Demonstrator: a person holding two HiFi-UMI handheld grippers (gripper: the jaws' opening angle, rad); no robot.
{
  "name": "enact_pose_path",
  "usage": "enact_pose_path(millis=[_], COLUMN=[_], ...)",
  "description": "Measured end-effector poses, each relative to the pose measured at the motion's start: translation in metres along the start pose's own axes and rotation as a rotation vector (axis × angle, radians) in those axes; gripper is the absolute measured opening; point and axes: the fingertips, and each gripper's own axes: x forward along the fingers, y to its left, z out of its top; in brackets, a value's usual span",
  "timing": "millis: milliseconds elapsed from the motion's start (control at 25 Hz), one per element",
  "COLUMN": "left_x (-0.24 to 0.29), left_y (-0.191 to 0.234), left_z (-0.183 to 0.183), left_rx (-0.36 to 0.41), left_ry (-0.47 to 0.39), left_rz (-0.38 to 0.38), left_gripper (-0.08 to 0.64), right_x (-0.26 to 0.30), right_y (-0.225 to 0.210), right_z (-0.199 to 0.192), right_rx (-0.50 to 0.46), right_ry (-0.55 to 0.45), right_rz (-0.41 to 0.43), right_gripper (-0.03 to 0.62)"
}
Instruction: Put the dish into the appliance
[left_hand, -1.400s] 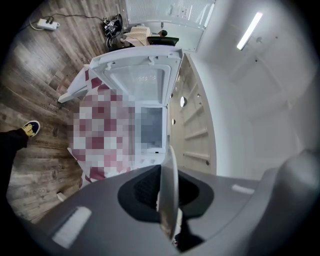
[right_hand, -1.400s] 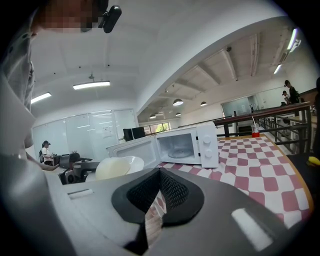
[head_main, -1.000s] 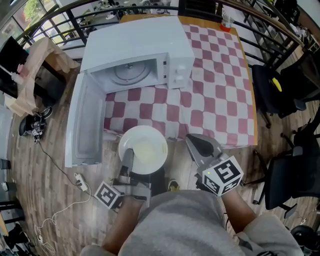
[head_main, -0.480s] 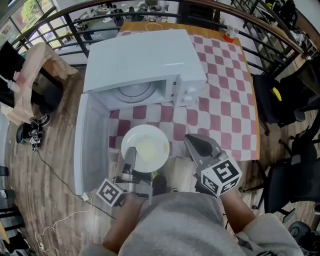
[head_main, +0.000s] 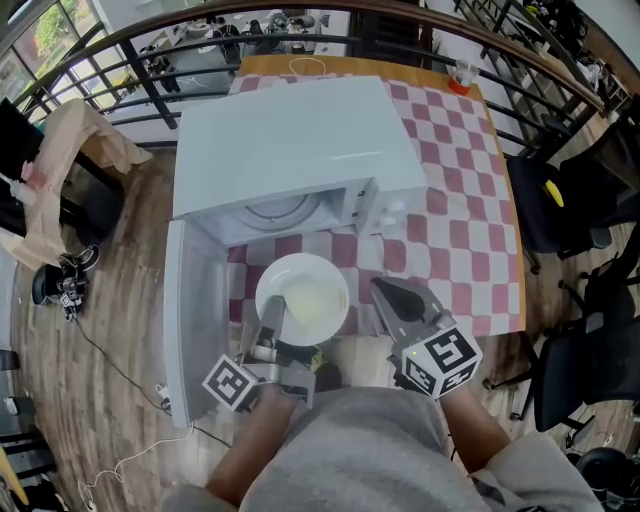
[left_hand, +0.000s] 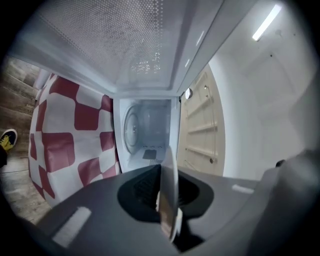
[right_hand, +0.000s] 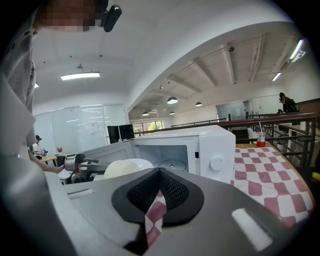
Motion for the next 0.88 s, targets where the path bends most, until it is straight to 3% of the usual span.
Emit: enact_pose_path(millis=[880], left_x=[0.02], left_y=[0.013], left_z=[0.036], left_rx=[-0.026], left_ry=[0.053], left_rz=[-0.018], left_gripper=[0.032], right_x=[0.048], right_y=[0.016], right_z=[0.013], right_rx=[-0.055], right_ry=[0.01], right_rz=[-0.062], right_gripper=[-0.004])
